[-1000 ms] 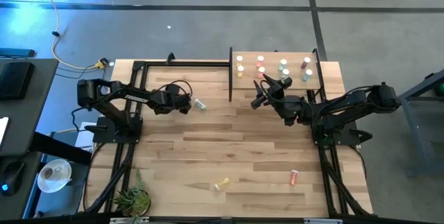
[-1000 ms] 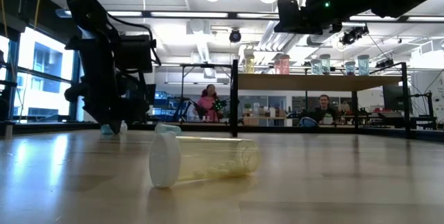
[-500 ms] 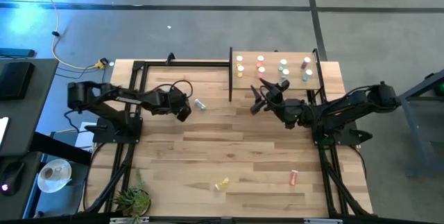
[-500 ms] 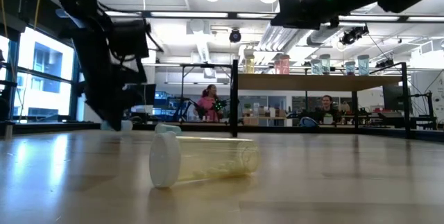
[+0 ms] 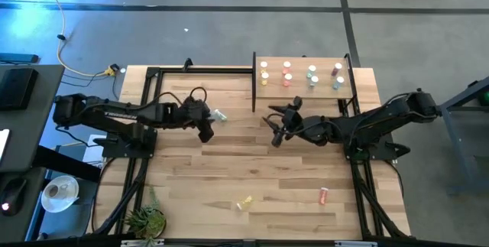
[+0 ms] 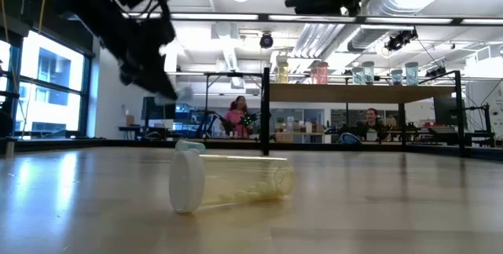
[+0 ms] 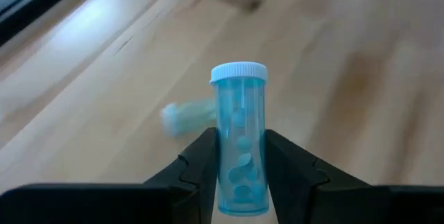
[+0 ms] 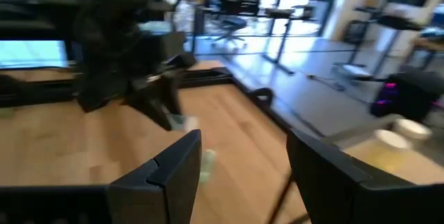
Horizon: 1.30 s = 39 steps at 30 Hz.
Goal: Pick and place medicine bottles onto shelf by color
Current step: Put the blue pill bottle on the shelf aligned with the other blue pill bottle
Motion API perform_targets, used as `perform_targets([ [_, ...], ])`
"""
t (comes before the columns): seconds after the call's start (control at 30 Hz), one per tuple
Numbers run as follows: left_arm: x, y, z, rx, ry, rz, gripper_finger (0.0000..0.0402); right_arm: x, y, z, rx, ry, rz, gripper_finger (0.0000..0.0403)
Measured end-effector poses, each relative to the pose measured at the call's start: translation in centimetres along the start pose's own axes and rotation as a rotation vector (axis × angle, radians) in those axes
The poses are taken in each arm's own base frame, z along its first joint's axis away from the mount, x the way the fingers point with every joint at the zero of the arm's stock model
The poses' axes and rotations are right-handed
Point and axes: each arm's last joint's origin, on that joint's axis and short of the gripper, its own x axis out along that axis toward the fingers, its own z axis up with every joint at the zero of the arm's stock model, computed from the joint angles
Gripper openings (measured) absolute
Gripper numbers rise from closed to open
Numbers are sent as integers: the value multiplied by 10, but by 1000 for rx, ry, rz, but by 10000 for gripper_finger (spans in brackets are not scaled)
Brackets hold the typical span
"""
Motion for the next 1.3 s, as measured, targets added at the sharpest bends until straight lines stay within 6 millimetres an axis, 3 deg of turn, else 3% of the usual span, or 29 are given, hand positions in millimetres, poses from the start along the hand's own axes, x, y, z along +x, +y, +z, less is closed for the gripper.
perform_targets([
  [0.33, -14, -31, 29, 144, -338, -291, 94, -2, 7, 19, 37, -4, 96, 204],
  [0.67, -23, -48, 45, 171, -579, -401, 94, -3, 12, 29, 91, -28, 283, 204],
  [1.03, 0, -79, 44, 261, -756, -501, 94, -4, 15, 30, -60, -62, 397, 204],
  [1.3, 12, -88, 43, 249, -858, -521, 94, -4, 15, 34, -19, -94, 400, 204],
])
